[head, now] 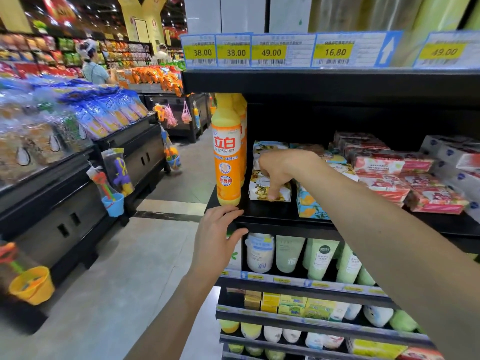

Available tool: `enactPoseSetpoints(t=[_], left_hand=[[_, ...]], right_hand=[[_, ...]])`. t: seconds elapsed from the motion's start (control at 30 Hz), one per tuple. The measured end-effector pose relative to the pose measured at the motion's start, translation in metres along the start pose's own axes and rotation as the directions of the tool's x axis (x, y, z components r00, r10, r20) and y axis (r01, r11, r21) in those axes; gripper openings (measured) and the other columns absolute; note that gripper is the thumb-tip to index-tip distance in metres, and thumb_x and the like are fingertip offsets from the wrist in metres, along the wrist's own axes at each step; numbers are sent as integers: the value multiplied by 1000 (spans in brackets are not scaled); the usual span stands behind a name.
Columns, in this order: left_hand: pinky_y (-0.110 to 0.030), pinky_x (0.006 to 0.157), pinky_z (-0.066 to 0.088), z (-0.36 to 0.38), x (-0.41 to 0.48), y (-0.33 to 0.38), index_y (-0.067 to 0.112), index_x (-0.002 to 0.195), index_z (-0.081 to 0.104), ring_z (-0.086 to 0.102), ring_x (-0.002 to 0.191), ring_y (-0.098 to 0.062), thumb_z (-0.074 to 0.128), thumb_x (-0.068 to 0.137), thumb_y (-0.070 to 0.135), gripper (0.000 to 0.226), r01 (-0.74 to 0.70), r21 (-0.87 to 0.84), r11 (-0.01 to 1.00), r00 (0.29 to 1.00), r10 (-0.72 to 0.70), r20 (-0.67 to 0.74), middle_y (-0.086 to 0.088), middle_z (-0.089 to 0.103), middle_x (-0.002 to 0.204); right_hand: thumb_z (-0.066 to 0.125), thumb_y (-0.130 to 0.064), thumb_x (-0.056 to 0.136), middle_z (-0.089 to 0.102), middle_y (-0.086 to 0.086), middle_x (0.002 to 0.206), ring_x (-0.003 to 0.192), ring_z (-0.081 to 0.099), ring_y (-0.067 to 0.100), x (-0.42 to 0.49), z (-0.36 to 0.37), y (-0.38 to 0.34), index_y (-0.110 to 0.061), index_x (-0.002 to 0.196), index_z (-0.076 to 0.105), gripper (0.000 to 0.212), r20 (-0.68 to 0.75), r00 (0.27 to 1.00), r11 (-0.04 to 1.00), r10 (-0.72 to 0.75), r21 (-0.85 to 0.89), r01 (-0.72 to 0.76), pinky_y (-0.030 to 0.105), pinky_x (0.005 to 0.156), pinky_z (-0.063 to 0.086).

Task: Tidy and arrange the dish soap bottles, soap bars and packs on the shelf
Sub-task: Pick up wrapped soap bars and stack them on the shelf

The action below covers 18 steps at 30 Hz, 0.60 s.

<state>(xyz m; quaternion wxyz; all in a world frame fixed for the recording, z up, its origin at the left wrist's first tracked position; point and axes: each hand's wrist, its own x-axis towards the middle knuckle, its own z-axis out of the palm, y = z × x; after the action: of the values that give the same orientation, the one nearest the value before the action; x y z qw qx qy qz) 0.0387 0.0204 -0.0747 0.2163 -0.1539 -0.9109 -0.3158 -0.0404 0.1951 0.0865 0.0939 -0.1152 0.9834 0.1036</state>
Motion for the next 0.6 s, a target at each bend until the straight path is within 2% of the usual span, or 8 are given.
enactPoseSetpoints(t=[0.07, 0.17, 0.27, 0.33, 0.4, 0.43, 0.5, 0.6], left_hand=[[-26, 105, 33, 1, 0, 0, 19, 132, 69, 53, 127, -19, 79, 89, 26, 45, 1, -2, 1000, 1000, -1, 0, 0, 65, 133], [-26, 105, 33, 2, 0, -1, 19, 132, 69, 54, 127, -19, 79, 89, 26, 45, 0, 2, 1000, 1000, 0, -2, 0, 65, 133], [-26, 105, 33, 2, 0, -1, 20, 132, 69, 54, 127, -19, 79, 89, 26, 45, 7, 0, 1000, 1000, -7, 0, 0, 65, 133], [-25, 105, 33, 2, 0, -1, 20, 132, 69, 54, 127, -19, 79, 89, 26, 45, 5, -2, 1000, 1000, -5, -2, 0, 65, 133], [-25, 105, 33, 2, 0, 0, 19, 132, 69, 54, 127, -19, 79, 89, 26, 45, 3, -9, 1000, 1000, -3, -3, 0, 65, 134], [-25, 105, 32, 1, 0, 0, 20, 132, 68, 53, 128, -19, 79, 89, 26, 45, 6, -11, 1000, 1000, -6, -2, 1, 64, 134], [-23, 106, 31, 1, 0, 1, 20, 133, 68, 51, 129, -18, 78, 90, 26, 45, 16, -19, 1000, 1000, -16, 0, 1, 64, 135], [-24, 105, 32, 0, 0, 1, 20, 132, 69, 52, 128, -18, 79, 89, 25, 44, 7, -30, 1000, 1000, -8, -7, 1, 65, 134]], right_hand=[[91, -39, 74, 45, -4, 78, 69, 47, 15, 1, 2, -4, -14, 77, 40, 57, -1, 1000, 1000, 7, -5, -7, 30, 61, 43], [92, -44, 71, 50, -4, 81, 76, 54, 18, 1, 3, -3, -12, 82, 45, 57, 27, 1000, 1000, 10, -3, -10, 32, 74, 50], [91, -43, 72, 47, -3, 76, 67, 48, 15, -2, 1, -4, -19, 71, 35, 61, 28, 1000, 1000, -6, -15, 7, 34, 73, 50], [91, -41, 71, 49, -1, 76, 68, 50, 17, -5, 1, -6, -19, 72, 41, 54, 24, 999, 999, -23, -32, 24, 33, 68, 49], [91, -39, 70, 59, 3, 86, 73, 55, 19, -7, 0, -5, -12, 87, 60, 44, 15, 999, 999, -38, -26, 38, 30, 63, 46], [90, -39, 70, 64, 6, 94, 78, 57, 20, -10, -1, -4, -8, 103, 66, 51, 7, 999, 999, -51, -10, 51, 29, 61, 46], [88, -38, 71, 61, 7, 93, 76, 53, 20, -20, -4, -2, -3, 121, 66, 65, -30, 997, 997, -78, 19, 78, 28, 56, 41], [85, -36, 73, 54, 0, 87, 73, 51, 17, -40, -9, 0, -6, 122, 61, 62, -128, 987, 993, -101, 45, 108, 29, 55, 40]])
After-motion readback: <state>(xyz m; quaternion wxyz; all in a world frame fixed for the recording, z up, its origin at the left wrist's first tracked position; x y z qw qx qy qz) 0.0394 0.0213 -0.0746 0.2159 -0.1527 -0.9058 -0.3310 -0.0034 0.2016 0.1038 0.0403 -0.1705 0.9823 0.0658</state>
